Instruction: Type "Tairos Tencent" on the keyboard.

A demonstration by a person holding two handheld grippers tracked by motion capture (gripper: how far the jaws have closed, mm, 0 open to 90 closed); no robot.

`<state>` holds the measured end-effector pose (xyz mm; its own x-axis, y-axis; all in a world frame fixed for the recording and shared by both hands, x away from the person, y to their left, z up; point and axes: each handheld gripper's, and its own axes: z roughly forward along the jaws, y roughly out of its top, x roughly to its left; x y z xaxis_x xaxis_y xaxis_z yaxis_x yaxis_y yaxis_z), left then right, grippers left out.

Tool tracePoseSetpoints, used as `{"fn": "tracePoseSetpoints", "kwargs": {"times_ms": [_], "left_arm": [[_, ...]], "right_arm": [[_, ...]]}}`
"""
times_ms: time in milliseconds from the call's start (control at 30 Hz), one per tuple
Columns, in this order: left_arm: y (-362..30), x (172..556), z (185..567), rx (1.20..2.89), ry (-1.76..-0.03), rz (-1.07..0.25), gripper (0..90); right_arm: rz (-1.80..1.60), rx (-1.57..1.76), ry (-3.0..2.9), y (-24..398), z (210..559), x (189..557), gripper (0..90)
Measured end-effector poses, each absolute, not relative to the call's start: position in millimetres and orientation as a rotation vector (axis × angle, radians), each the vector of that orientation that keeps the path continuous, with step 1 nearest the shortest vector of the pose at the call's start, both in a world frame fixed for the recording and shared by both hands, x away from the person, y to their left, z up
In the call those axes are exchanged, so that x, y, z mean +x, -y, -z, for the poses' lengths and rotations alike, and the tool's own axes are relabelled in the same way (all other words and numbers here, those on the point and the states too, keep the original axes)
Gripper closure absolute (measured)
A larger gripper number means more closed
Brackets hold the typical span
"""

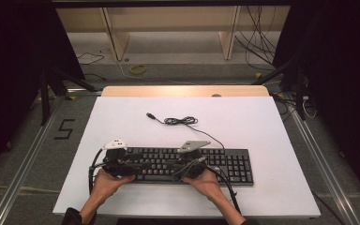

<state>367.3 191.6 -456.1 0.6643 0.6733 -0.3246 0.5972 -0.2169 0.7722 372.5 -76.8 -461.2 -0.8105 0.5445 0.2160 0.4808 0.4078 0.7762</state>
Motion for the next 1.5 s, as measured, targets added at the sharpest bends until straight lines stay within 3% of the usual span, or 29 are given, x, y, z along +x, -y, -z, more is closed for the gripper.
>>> {"fn": "tracePoseSetpoints", "kwargs": {"times_ms": [767,1167,1500], "left_arm": [[-196.4,356.0,456.3,1.875,-0.960,-0.098,32.7],[-197.3,354.6,457.5,1.880,-0.956,-0.098,32.9],[-196.0,355.9,459.7,1.897,-0.952,-0.097,36.1]], "right_arm": [[-1.298,0.918,-2.619,67.3,469.9,371.2,90.0],[-1.217,0.906,-2.636,61.8,483.9,371.4,90.0],[-1.262,0.933,-2.619,67.1,475.9,372.7,87.8]]}}
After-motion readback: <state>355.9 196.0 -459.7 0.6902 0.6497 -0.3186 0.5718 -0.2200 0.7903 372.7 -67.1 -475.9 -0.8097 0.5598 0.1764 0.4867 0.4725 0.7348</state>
